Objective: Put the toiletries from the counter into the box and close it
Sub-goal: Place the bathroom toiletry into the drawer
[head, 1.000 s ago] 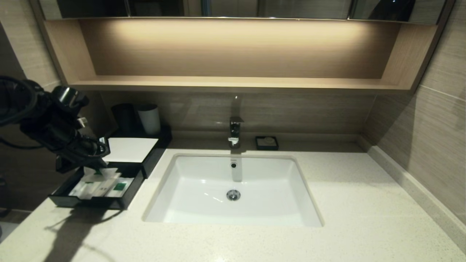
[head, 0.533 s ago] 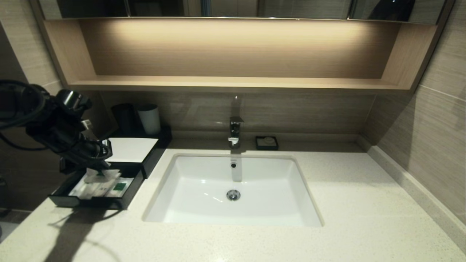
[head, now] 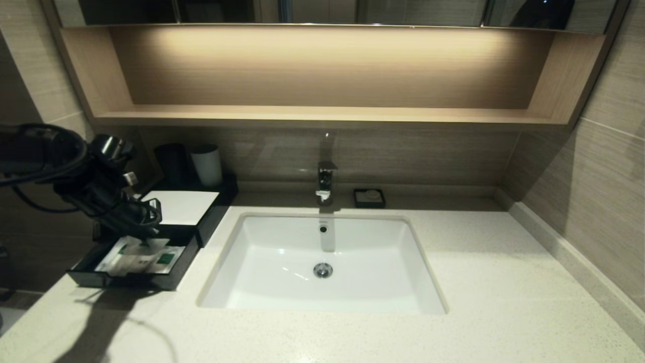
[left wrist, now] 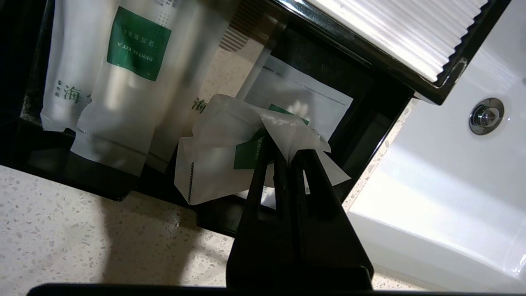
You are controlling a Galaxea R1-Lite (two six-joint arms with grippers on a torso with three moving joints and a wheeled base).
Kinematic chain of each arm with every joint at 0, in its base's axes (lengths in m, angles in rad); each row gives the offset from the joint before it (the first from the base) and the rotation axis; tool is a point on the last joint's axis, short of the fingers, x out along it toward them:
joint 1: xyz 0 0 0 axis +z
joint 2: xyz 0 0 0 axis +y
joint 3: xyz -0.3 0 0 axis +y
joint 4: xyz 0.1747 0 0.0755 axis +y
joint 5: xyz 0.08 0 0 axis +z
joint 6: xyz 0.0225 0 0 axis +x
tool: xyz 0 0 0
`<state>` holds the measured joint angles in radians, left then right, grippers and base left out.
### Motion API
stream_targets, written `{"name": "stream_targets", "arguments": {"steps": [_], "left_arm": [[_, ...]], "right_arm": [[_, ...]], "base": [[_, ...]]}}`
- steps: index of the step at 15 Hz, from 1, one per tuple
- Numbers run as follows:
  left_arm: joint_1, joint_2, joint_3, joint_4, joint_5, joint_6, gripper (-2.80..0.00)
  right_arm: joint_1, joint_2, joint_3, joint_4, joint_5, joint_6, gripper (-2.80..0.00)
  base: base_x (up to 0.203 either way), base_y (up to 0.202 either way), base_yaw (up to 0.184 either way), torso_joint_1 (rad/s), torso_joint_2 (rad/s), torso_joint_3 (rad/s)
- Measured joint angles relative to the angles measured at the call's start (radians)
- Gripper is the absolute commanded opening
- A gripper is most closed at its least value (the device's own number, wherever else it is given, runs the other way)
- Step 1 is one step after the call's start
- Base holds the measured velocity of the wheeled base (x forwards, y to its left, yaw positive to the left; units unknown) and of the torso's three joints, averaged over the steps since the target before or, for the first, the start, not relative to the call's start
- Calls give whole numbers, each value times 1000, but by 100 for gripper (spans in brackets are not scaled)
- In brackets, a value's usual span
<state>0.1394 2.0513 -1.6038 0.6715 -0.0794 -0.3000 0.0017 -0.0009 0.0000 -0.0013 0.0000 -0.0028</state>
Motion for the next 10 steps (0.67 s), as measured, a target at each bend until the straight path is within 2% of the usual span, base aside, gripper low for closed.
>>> {"name": "stream_targets", "arguments": {"steps": [10], "left_arm": [[0, 31, 3, 1, 17, 2, -280]], "right_arm": [[0, 0, 0, 0, 0, 0, -280]], "base": [[0, 0, 0, 0, 0, 0]]}}
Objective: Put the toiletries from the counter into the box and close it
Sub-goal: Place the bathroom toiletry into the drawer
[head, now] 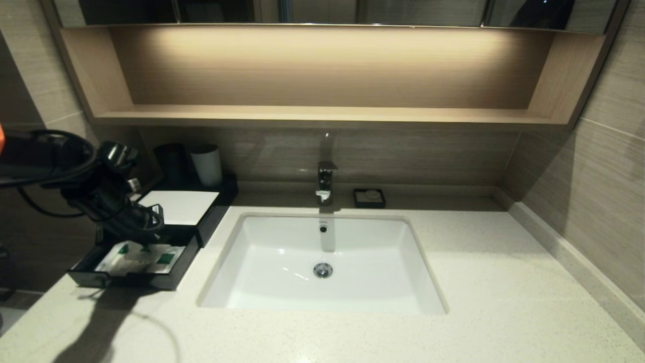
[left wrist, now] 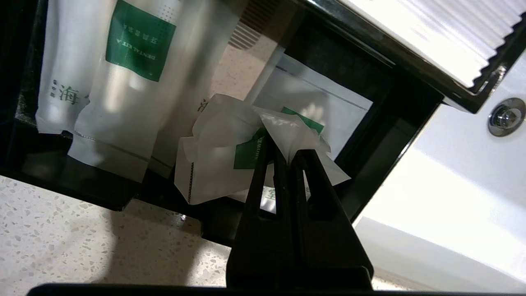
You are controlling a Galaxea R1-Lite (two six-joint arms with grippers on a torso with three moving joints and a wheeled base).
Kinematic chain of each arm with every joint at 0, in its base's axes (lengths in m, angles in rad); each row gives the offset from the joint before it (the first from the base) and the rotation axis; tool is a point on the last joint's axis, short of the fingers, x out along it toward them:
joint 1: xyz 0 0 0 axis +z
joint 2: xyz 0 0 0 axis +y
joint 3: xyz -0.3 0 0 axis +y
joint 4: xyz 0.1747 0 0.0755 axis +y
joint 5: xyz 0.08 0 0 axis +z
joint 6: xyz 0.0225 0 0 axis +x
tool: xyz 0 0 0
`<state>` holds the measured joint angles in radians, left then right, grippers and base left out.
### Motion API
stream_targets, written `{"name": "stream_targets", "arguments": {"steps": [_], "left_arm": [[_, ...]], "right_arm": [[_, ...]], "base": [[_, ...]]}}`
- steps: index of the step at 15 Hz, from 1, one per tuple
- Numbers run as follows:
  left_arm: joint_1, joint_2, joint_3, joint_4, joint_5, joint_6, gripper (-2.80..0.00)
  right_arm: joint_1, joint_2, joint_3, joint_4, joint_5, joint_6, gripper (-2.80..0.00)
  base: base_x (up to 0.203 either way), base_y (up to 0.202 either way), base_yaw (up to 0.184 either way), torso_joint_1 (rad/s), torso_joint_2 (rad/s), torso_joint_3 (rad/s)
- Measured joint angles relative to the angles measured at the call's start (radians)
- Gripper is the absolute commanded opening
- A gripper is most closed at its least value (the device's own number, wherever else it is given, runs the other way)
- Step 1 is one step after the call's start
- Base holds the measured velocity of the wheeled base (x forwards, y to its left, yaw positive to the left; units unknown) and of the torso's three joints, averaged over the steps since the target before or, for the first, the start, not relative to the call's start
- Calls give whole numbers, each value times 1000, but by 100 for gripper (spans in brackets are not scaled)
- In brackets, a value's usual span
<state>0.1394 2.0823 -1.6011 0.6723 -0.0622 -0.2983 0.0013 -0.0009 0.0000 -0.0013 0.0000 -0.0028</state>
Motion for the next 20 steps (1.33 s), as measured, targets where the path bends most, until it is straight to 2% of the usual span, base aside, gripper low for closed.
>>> {"name": "stream_targets", "arguments": {"steps": [3, 17, 18, 20], "left_arm": [[0, 11, 0, 0, 18, 0, -280], [-1, 31, 10, 4, 18, 15, -280], [-1, 31, 10, 5, 18, 16, 0], [-1, 31, 10, 4, 18, 15, 0]], "right_arm": [[0, 0, 0, 0, 0, 0, -280], [0, 0, 0, 0, 0, 0, -280], [0, 0, 0, 0, 0, 0, -280], [0, 0, 0, 0, 0, 0, -280]], "base": [[0, 0, 0, 0, 0, 0], [0, 0, 0, 0, 0, 0], [0, 0, 0, 0, 0, 0], [0, 0, 0, 0, 0, 0]]}}
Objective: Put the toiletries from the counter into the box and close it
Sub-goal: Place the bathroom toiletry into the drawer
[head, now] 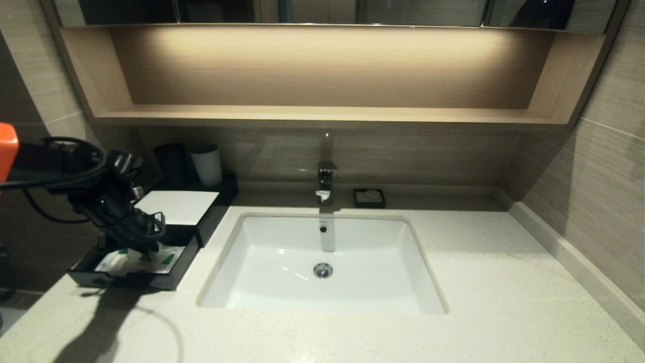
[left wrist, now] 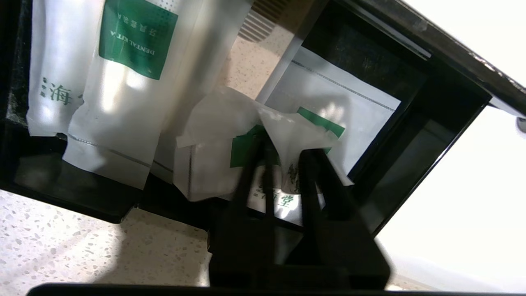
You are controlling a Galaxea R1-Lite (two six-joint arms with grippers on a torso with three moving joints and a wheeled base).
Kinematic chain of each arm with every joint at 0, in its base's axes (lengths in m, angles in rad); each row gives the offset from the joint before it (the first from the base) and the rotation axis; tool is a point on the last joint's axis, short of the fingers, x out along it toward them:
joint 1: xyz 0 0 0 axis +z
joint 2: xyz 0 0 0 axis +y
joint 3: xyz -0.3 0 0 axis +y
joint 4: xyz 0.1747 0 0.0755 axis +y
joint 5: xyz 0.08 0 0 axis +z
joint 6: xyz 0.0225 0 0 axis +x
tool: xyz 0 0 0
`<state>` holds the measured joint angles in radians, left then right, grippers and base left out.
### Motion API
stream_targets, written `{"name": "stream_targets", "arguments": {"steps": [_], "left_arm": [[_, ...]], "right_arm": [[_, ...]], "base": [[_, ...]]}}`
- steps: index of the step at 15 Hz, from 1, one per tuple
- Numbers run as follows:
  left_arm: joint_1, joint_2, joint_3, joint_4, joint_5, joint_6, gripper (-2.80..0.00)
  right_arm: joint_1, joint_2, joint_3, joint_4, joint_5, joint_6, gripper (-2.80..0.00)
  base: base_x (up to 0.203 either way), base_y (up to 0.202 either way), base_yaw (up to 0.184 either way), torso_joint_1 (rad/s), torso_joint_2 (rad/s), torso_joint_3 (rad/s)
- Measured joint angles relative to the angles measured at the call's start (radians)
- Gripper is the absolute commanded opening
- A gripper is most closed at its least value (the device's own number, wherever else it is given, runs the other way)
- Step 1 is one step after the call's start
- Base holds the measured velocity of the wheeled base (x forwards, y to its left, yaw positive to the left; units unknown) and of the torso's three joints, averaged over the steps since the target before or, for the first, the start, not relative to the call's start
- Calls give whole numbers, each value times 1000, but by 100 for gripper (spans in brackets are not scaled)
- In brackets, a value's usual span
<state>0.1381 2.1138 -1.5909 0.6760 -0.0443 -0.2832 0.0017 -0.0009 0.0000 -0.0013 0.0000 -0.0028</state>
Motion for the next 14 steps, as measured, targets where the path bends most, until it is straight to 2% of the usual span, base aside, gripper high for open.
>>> {"name": "stream_targets", "arguments": {"steps": [14], "left_arm": [[5, -77, -1, -3, -8, -12, 0]], "right_arm": [[0, 0, 0, 0, 0, 0, -280]], "base": [[0, 0, 0, 0, 0, 0]]}}
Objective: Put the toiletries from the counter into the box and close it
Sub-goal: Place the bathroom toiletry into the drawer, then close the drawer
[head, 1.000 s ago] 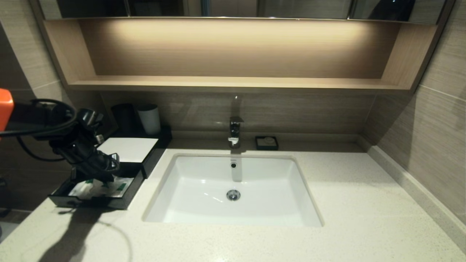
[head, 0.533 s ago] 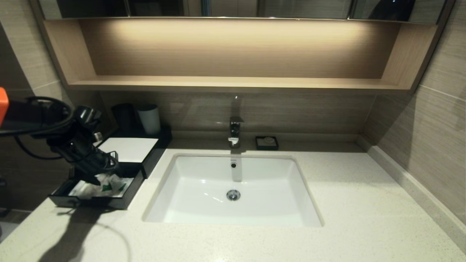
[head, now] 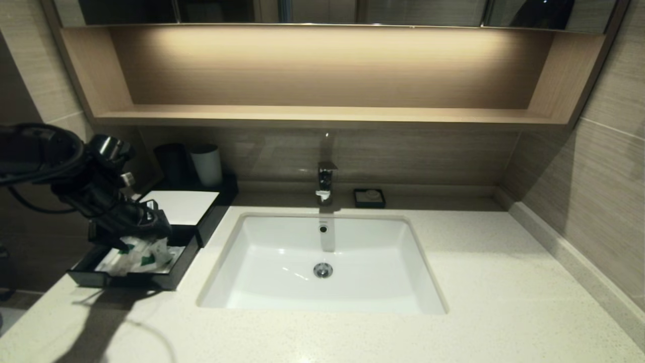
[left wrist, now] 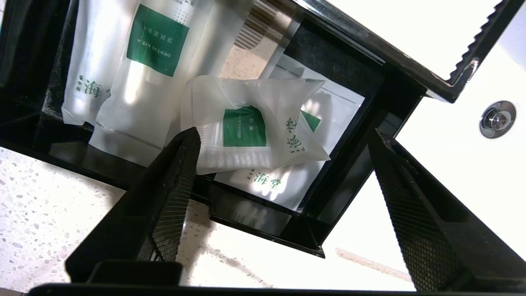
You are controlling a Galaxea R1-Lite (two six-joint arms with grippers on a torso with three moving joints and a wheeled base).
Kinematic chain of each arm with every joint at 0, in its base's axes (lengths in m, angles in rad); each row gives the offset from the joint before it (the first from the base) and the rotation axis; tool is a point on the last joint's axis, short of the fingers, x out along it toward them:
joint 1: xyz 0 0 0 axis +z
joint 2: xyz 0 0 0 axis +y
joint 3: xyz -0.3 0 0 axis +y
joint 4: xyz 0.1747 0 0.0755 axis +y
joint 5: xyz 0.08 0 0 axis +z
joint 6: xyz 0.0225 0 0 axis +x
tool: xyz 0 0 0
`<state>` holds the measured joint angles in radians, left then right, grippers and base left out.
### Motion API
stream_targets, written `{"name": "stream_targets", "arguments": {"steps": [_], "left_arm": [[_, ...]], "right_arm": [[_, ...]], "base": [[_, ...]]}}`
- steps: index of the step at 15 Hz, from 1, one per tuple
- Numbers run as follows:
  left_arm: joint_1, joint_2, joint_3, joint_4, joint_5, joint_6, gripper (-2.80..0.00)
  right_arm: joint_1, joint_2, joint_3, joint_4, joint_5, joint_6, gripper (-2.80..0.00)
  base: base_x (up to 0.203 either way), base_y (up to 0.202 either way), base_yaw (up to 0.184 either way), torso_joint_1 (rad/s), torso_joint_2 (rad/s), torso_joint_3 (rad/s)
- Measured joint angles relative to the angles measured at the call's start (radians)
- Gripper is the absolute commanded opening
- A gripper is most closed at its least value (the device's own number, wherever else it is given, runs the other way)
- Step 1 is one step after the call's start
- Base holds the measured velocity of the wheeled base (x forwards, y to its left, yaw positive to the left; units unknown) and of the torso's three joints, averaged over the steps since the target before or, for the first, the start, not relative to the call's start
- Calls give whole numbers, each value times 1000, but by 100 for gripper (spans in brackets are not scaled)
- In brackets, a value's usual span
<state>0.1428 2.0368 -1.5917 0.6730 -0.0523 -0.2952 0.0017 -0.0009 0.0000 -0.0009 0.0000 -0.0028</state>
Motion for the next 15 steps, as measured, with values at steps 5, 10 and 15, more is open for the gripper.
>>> {"name": "stream_targets", "arguments": {"steps": [5, 10, 15], "left_arm": [[0, -25, -2, -1, -5, -3, -280], [0, -84, 24, -1, -1, -5, -280], [18, -159, 64, 4, -1, -5, -280]], "right_arm": [[0, 0, 0, 0, 0, 0, -280], [0, 0, 0, 0, 0, 0, -280], [0, 0, 0, -1, 0, 0, -280]], "base": [[0, 0, 0, 0, 0, 0], [0, 0, 0, 0, 0, 0], [0, 0, 0, 0, 0, 0]]}}
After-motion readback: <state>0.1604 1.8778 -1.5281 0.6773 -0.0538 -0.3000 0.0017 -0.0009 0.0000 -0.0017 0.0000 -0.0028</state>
